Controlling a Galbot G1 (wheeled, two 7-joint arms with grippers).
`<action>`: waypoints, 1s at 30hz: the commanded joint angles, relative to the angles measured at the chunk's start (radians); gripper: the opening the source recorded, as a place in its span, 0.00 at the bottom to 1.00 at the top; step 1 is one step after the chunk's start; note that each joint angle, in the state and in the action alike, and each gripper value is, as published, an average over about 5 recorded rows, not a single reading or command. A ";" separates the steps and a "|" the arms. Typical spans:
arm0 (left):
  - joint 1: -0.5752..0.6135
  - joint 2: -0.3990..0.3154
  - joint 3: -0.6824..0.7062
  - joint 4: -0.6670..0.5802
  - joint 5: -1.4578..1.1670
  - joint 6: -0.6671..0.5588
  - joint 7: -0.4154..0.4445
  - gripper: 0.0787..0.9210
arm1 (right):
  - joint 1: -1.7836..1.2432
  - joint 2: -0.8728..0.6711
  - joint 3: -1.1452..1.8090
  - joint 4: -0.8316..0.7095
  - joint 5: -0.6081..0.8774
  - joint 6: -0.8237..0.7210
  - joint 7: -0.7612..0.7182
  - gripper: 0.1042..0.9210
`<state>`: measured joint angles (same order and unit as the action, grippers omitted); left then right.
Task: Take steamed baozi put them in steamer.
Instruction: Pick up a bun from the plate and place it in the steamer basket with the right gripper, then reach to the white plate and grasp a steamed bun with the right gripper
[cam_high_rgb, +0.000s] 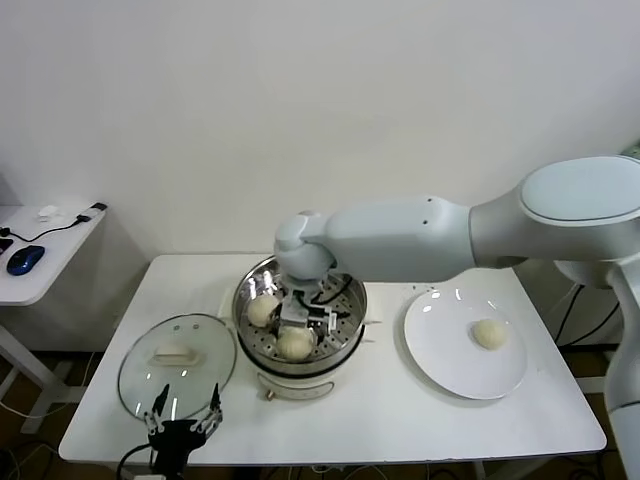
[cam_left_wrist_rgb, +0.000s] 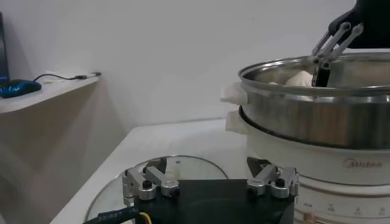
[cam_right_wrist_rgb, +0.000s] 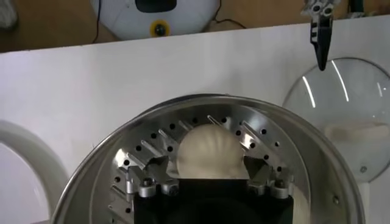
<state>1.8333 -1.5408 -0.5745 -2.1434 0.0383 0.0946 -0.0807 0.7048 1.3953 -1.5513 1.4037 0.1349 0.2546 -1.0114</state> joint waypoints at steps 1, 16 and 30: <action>-0.002 0.001 -0.001 0.003 -0.001 0.001 -0.002 0.88 | 0.099 -0.091 0.019 -0.016 0.122 0.016 -0.064 0.88; 0.000 0.005 0.005 -0.007 0.005 -0.006 0.001 0.88 | 0.270 -0.758 -0.314 -0.187 0.341 -0.214 -0.130 0.88; -0.011 0.003 -0.005 0.009 0.001 -0.015 0.012 0.88 | -0.336 -0.796 0.163 -0.435 0.075 -0.247 -0.082 0.88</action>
<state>1.8278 -1.5405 -0.5844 -2.1375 0.0405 0.0821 -0.0666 0.6448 0.6896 -1.5804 1.1071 0.3069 0.0472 -1.1030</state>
